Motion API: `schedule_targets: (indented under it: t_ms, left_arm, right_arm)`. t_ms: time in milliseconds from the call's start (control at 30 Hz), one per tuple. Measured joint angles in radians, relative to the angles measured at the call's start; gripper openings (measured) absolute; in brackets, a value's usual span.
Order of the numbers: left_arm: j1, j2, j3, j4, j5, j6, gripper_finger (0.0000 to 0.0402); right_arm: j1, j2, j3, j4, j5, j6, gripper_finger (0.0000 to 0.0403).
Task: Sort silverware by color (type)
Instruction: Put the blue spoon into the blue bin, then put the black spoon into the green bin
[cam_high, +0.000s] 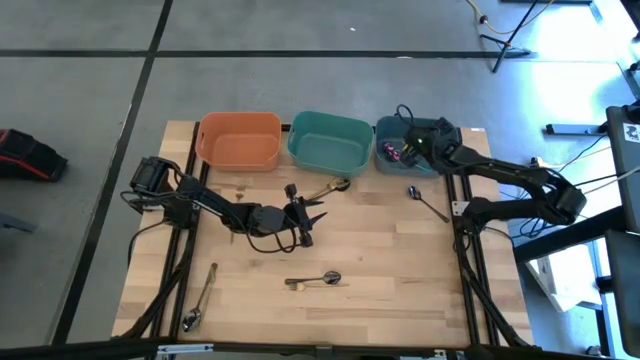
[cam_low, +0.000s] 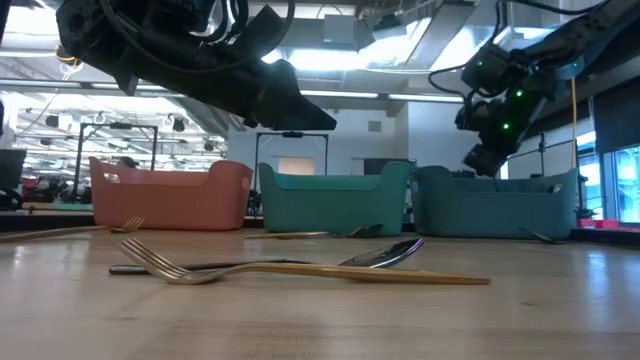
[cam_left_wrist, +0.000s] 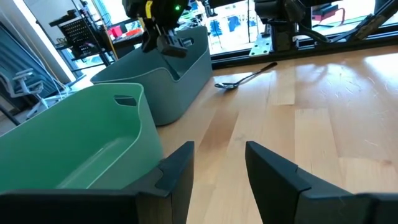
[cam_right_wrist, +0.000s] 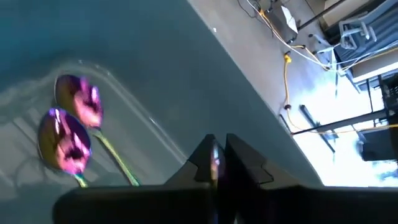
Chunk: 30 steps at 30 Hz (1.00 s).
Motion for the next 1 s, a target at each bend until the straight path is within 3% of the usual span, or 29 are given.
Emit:
schedule_targets:
  t_ms: [233,433,867,1000]
  left_arm:
    - [0.0,0.0,0.0,0.0,0.007,0.0,0.014]
    - [0.0,0.0,0.0,0.0,0.007,0.0,0.014]
    - [0.009,0.0,0.0,-0.011,0.027,-0.002,0.014]
    - [0.009,0.0,0.0,-0.014,0.029,-0.002,0.014]
  right_arm:
    - [0.002,0.001,0.0,0.018,-0.034,0.051,0.0109]
    - [0.042,-0.056,0.082,-0.099,-0.041,0.071,0.0161]
    - [0.307,-0.174,0.209,-0.492,-0.098,0.361,0.017]
    - [0.354,-0.173,0.216,-0.669,-0.209,0.491,0.017]
